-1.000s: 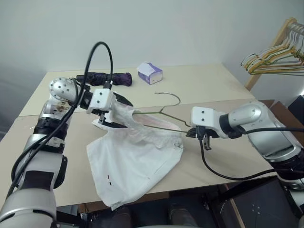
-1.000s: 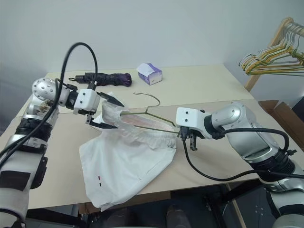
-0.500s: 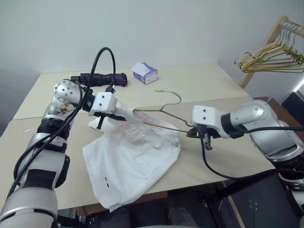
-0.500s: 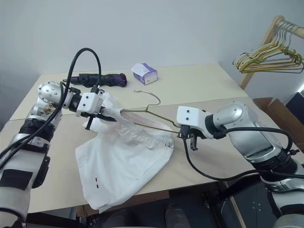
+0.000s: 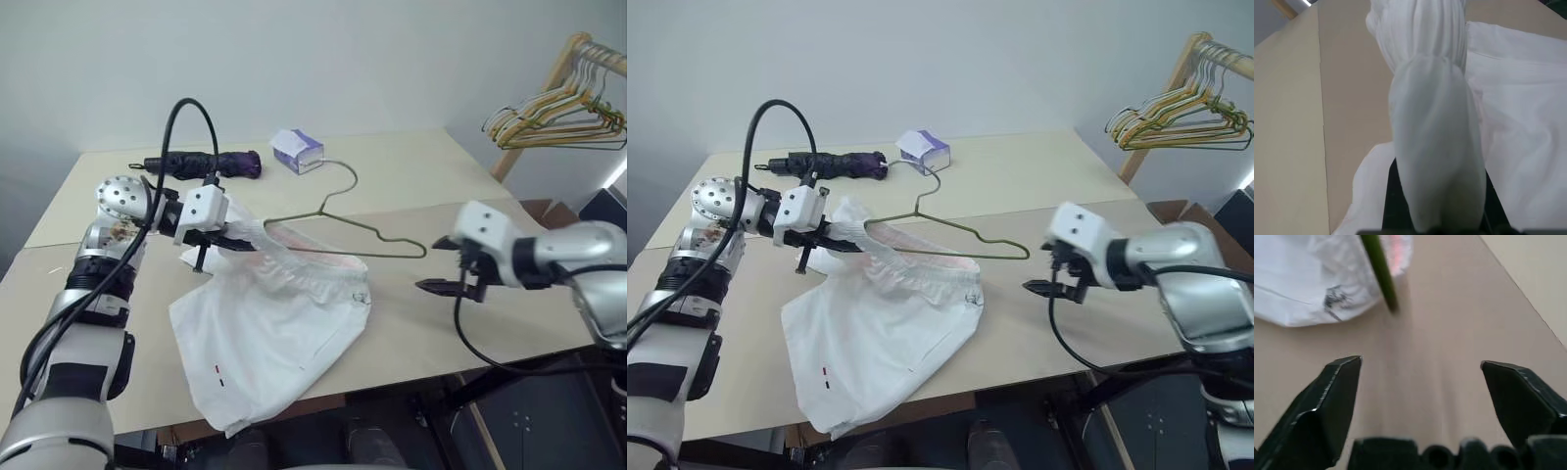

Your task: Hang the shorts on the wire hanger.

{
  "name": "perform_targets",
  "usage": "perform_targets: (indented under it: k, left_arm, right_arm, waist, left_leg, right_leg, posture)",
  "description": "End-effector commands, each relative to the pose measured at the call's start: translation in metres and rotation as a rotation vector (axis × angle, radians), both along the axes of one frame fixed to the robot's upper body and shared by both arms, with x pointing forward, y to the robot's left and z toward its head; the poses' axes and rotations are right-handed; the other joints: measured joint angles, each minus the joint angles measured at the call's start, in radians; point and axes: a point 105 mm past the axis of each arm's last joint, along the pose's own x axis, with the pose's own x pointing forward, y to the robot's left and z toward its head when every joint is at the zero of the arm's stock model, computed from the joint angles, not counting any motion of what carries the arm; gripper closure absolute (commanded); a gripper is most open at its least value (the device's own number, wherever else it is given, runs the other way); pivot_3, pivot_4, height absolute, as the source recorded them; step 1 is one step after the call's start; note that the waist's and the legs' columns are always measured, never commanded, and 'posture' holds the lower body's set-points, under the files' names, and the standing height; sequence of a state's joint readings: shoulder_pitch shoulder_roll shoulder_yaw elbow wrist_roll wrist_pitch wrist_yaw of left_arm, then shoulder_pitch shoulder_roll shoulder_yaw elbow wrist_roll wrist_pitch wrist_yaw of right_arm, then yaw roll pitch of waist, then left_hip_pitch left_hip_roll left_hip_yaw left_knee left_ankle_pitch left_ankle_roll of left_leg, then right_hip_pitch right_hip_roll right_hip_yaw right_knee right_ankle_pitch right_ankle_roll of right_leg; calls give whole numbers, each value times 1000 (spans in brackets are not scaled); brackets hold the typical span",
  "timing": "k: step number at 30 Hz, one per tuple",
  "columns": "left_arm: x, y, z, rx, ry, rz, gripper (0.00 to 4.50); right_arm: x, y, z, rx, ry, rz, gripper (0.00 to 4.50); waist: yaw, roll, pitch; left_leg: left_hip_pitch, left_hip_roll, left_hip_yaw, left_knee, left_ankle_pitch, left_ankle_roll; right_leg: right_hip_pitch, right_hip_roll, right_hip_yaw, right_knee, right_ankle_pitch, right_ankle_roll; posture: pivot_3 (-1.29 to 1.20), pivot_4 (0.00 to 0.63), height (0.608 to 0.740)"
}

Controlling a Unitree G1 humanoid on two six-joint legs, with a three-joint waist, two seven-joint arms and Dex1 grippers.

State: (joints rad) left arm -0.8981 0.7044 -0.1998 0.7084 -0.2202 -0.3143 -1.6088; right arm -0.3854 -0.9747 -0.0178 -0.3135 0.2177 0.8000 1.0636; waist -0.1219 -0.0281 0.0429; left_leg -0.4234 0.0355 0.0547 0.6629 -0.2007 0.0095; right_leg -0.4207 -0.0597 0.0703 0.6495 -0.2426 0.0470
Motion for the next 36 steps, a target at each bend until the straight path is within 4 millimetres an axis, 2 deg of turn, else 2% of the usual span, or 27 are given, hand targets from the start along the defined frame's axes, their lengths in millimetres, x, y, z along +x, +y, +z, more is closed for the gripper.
perform_targets:
  k: [1,4,6,9,12,16,20,24,25,26,30,34,36]
  left_arm:
    - [-1,0,21,-92,-42,23,4500]
    - [-2,-3,22,-140,-19,43,4500]
    - [-5,-3,20,-137,-15,43,4500]
    - [-7,-4,17,-136,-6,46,4500]
    - [-7,-6,17,-146,-2,54,4500]
    - [-7,-9,16,-166,0,66,4500]
    - [-7,-8,15,-166,-1,71,4500]
    - [-8,-6,15,-162,-5,79,4500]
    - [-8,-5,15,-161,-6,82,4500]
    - [-8,-4,15,-160,-7,84,4500]
    - [-11,-2,11,-155,1,93,4500]
    - [-13,10,0,-111,20,130,4500]
    - [-11,19,-6,-85,21,165,4500]
  right_arm:
    - [-2,-17,7,129,-82,-133,43]
    - [-5,-22,-13,226,-67,-233,43]
    - [-9,-14,-28,305,-38,-259,43]
    - [-10,20,-48,460,19,-243,43]
    - [-2,52,-56,594,86,-239,43]
    - [9,88,-71,636,150,-240,43]
    - [17,99,-87,550,180,-254,43]
    - [27,103,-85,574,181,-279,798]
    - [28,104,-82,590,174,-276,1278]
    - [28,104,-80,602,169,-272,1535]
    - [28,101,-76,637,153,-286,3019]
    - [25,91,-69,662,111,-294,4451]
    - [26,79,-65,668,80,-321,4451]
  waist:
    - [1,-1,0]
    - [-1,-1,0]
    - [-3,-1,-1]
    - [-7,0,-1]
    - [-14,0,-1]
    - [-18,0,-1]
    - [-19,0,-1]
    - [-23,0,-1]
    - [-25,0,-1]
    - [-26,0,-1]
    - [-29,0,-1]
    - [-29,0,-1]
    - [-29,0,-1]
  left_leg:
    - [0,0,0,0,0,0]
    - [1,0,0,0,0,0]
    - [1,0,0,0,0,0]
    - [2,1,0,0,0,0]
    - [2,1,-1,1,0,0]
    - [2,0,-2,1,0,0]
    - [0,-1,-3,1,0,0]
    - [1,-1,-3,1,0,0]
    - [1,-1,-3,1,0,0]
    - [1,-1,-4,1,0,0]
    - [1,-1,-4,1,0,0]
    - [1,-1,-5,1,0,0]
    - [1,-1,-5,1,0,0]
  right_leg:
    - [1,0,0,0,0,0]
    - [2,0,0,0,-1,3]
    - [2,1,1,0,-1,3]
    - [2,1,1,1,0,2]
    - [2,2,2,1,0,3]
    - [2,1,2,0,0,2]
    - [2,0,1,0,2,0]
    - [2,0,1,0,2,1]
    - [2,0,1,0,2,1]
    - [2,1,1,0,2,1]
    - [2,1,1,0,2,1]
    - [2,1,1,0,2,1]
    - [2,1,1,0,2,1]
  posture:
    - [-122,0,740]
    - [-120,0,740]
    - [-118,0,740]
    - [-119,0,740]
    - [-122,0,740]
    - [-118,0,740]
    - [-106,0,740]
    - [-98,0,740]
    - [-98,0,740]
    - [-96,0,740]
    - [-96,0,740]
    - [-100,0,740]
    - [-100,0,740]
